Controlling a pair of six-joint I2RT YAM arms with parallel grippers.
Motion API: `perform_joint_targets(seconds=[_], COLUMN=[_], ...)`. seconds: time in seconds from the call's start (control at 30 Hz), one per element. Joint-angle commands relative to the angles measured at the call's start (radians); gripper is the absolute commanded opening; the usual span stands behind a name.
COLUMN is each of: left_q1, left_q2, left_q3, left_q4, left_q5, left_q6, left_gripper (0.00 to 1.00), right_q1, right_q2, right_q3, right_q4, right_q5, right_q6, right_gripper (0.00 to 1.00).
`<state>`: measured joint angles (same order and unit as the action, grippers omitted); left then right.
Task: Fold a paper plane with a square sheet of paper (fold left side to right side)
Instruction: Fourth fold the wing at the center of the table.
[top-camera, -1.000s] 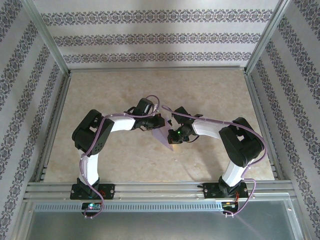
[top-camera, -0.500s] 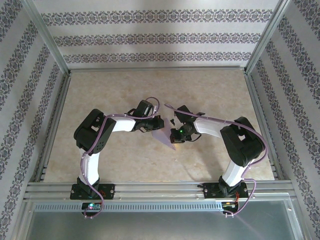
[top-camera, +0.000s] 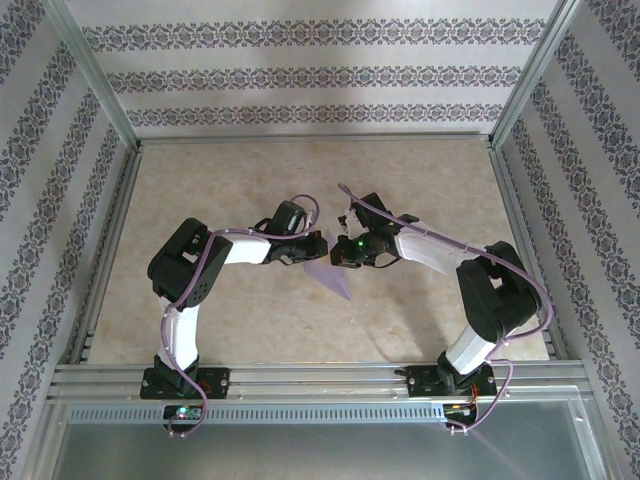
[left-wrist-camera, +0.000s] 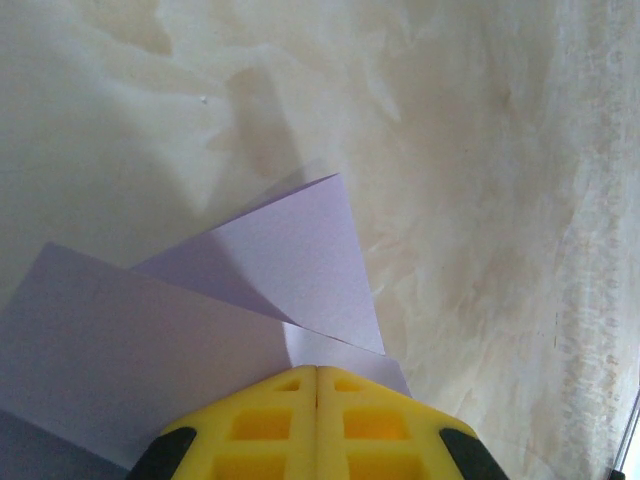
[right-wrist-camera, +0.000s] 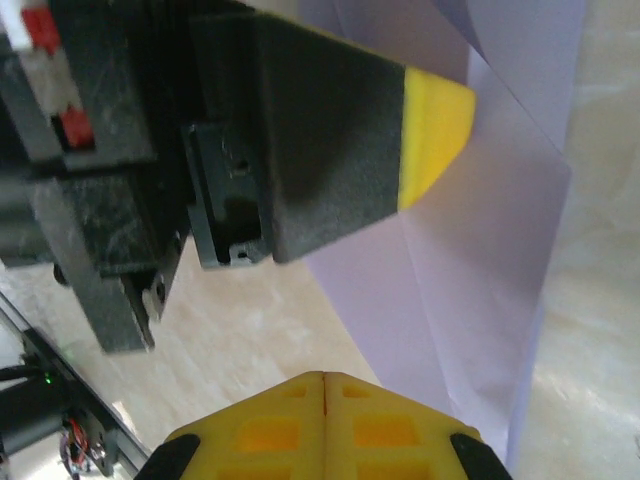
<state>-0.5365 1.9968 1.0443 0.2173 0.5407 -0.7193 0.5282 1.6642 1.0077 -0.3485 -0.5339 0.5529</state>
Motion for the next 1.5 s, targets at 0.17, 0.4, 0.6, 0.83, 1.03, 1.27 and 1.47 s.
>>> perform_joint_targets(seconds=[0.17, 0.4, 0.6, 0.83, 1.03, 1.27, 1.47], left_q1=[0.005, 0.006, 0.005, 0.006, 0.006, 0.006, 0.006], left_q2=[0.023, 0.022, 0.023, 0.025, 0.028, 0.039, 0.042], left_q3=[-0.028, -0.028, -0.028, -0.027, -0.022, -0.015, -0.010], left_q4=[-0.050, -0.052, -0.053, -0.058, -0.068, -0.078, -0.088], left_q5=[-0.052, -0.050, -0.051, -0.054, -0.062, -0.073, -0.074], left_q6=[0.006, 0.007, 0.008, 0.009, 0.017, 0.024, 0.031], left_gripper=[0.05, 0.05, 0.05, 0.05, 0.05, 0.05, 0.04], right_q1=[0.022, 0.026, 0.027, 0.029, 0.032, 0.036, 0.033], right_q2=[0.096, 0.133, 0.157, 0.182, 0.190, 0.143, 0.088], right_q3=[-0.030, -0.059, -0.069, -0.082, -0.115, -0.170, -0.231], right_q4=[0.147, 0.184, 0.210, 0.196, 0.169, 0.157, 0.164], right_q5=[-0.005, 0.018, 0.017, 0.028, 0.041, 0.010, -0.015], right_q6=[0.092, 0.103, 0.107, 0.090, 0.076, 0.083, 0.098], right_gripper=[0.00, 0.00, 0.00, 0.00, 0.00, 0.00, 0.00])
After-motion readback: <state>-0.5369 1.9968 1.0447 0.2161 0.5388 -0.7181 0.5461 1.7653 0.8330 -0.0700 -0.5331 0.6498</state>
